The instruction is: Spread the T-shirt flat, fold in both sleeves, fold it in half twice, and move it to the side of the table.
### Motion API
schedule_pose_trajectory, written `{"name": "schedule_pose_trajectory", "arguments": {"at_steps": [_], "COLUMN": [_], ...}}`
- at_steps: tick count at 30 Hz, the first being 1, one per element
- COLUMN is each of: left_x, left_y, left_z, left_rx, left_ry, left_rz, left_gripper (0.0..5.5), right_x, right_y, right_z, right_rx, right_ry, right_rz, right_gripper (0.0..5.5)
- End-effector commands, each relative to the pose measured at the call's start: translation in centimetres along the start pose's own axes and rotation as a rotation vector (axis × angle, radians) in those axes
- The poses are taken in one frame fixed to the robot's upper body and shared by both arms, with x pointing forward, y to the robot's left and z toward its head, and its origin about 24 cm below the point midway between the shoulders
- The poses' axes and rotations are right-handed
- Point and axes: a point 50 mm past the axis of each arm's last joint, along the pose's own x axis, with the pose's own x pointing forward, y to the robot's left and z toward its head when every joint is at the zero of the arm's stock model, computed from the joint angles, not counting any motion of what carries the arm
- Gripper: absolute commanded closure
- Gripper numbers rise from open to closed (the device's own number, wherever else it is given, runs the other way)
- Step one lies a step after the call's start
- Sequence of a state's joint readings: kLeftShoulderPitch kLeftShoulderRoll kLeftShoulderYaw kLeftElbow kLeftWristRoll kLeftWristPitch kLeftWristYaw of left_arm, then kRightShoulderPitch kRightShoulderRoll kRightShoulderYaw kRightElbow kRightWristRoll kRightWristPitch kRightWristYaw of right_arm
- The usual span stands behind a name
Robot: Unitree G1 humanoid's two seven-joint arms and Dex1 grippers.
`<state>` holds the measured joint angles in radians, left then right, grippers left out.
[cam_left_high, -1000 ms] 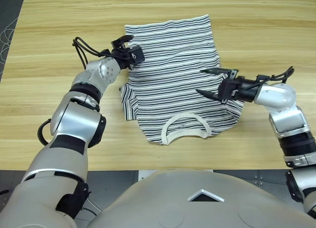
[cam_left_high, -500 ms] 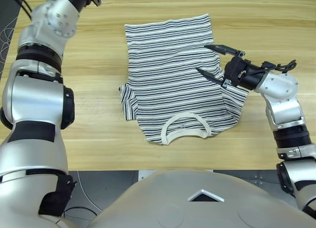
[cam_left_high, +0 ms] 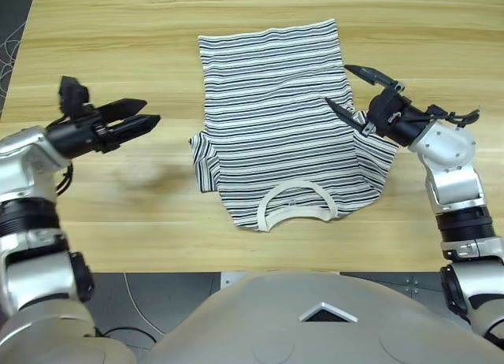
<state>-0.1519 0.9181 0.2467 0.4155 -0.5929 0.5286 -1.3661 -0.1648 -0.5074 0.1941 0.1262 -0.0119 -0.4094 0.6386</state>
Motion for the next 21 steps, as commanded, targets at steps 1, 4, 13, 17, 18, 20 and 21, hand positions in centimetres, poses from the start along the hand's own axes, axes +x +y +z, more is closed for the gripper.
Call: {"name": "schedule_pose_trajectory", "arguments": {"at_steps": [1, 4, 13, 17, 18, 20, 21], "left_x": [-2.2, -1.6, 0.6, 2.3, 2.5, 3.0, 3.4], "left_y": [-1.0, -1.4, -2.2, -2.9, -2.7, -2.5, -2.5], "left_z": [-1.6, -4.7, -9.7, -11.3, -11.5, -12.1, -12.3], "left_rx": [-0.114, -0.198, -0.215, -0.221, -0.212, -0.217, -0.220], "left_ry": [0.120, 0.210, 0.369, 0.379, 0.377, 0.373, 0.370], "left_rz": [0.049, 0.081, 0.140, 0.144, 0.169, 0.198, 0.198], "left_gripper": [2.11, 2.11, 2.11, 2.11, 2.11, 2.11, 2.11], "right_x": [-0.5, -0.7, -0.9, -0.8, -0.8, -0.8, -0.8], "right_y": [-0.3, 0.0, 0.6, 1.2, 1.3, 1.3, 1.4], "right_z": [0.1, -0.1, -0.3, -0.5, -0.4, -0.5, -0.5], "right_rx": [-0.033, -0.033, -0.039, -0.044, -0.044, -0.043, -0.041], "right_ry": [0.014, 0.030, 0.049, 0.064, 0.063, 0.064, 0.065], "right_rz": [-0.015, -0.013, 0.003, 0.026, 0.028, 0.029, 0.031], "right_gripper": [2.72, 2.72, 2.72, 2.72, 2.72, 2.72, 2.72]}}
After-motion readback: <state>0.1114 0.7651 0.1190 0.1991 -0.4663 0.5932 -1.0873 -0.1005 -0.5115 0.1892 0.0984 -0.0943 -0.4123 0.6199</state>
